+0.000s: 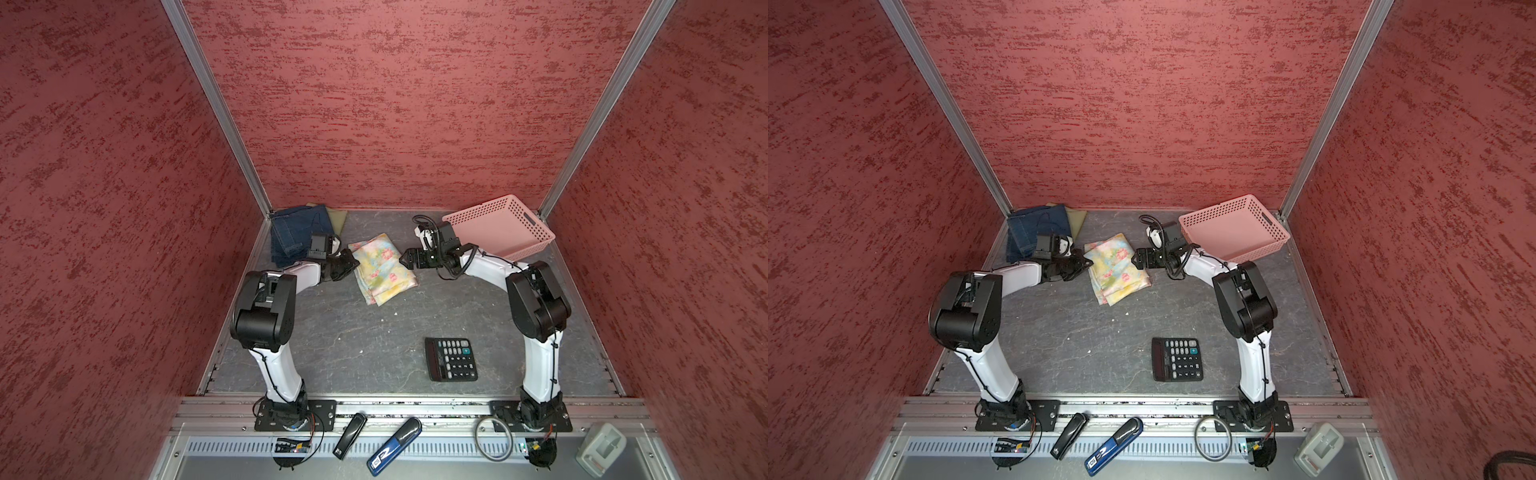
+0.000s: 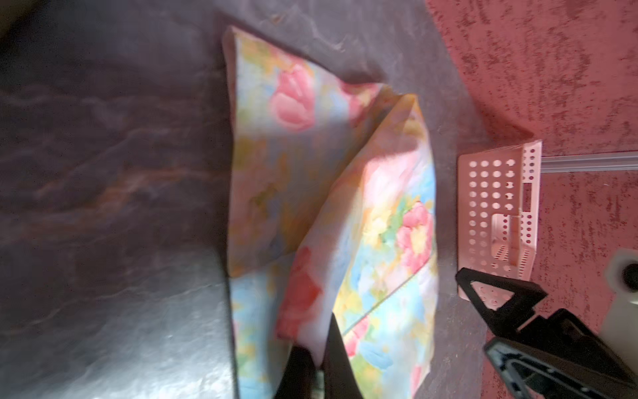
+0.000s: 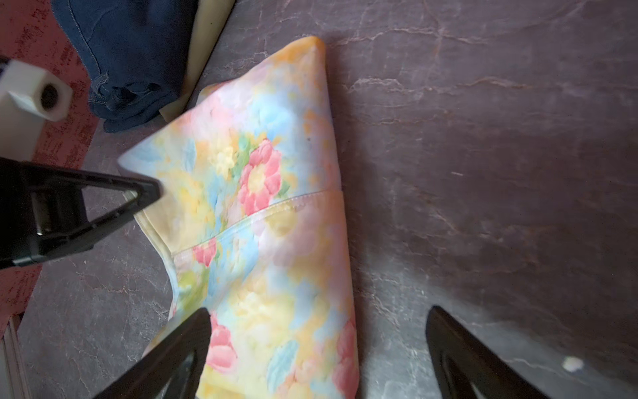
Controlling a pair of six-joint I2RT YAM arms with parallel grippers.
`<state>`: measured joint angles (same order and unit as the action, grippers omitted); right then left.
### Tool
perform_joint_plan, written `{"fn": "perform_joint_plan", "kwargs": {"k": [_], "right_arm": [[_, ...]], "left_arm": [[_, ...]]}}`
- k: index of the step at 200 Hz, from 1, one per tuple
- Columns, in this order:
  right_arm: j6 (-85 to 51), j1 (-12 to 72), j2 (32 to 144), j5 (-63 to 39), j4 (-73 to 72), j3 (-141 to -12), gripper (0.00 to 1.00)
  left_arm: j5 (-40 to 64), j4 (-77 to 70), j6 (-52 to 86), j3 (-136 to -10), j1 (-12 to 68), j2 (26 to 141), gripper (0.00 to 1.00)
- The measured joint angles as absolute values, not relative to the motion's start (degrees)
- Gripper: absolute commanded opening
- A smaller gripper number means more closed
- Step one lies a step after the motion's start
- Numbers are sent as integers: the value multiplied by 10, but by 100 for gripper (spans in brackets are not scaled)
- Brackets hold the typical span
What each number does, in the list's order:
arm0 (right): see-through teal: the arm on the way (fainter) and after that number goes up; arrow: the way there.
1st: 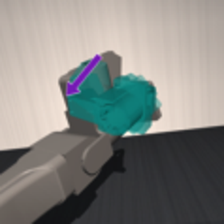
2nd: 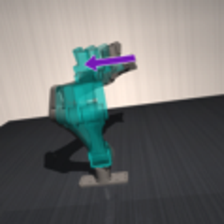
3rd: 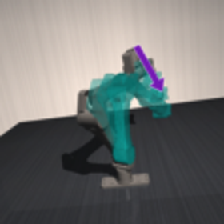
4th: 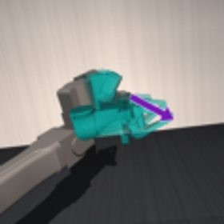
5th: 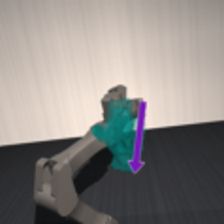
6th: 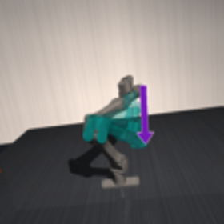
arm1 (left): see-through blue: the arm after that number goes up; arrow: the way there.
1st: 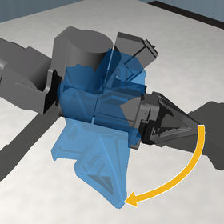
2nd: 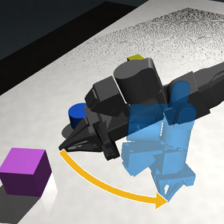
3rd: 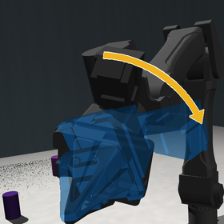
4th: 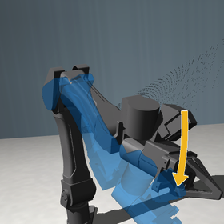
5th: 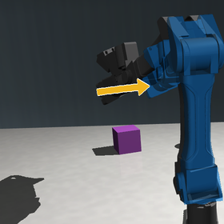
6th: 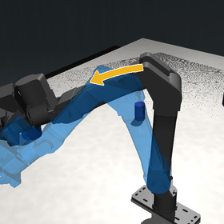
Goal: Fold and stack skirts
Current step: Smooth out the skirt at the top-center of the table.
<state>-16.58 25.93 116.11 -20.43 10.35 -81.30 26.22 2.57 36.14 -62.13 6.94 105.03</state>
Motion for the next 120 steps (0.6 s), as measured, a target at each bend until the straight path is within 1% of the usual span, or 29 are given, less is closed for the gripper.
{"fn": "perform_joint_plan", "kwargs": {"k": [27, 74, 120], "right_arm": [[-165, 256, 1140, -203, 95, -794, 97], [-164, 249, 1109, -203, 83, -773, 98], [-163, 249, 1106, -204, 78, -768, 97]], "left_arm": [[261, 43, 361, -672, 80, 1050, 0], [260, 85, 352, -724, 82, 1053, 0], [268, 106, 337, -776, 69, 1095, 0]]}}
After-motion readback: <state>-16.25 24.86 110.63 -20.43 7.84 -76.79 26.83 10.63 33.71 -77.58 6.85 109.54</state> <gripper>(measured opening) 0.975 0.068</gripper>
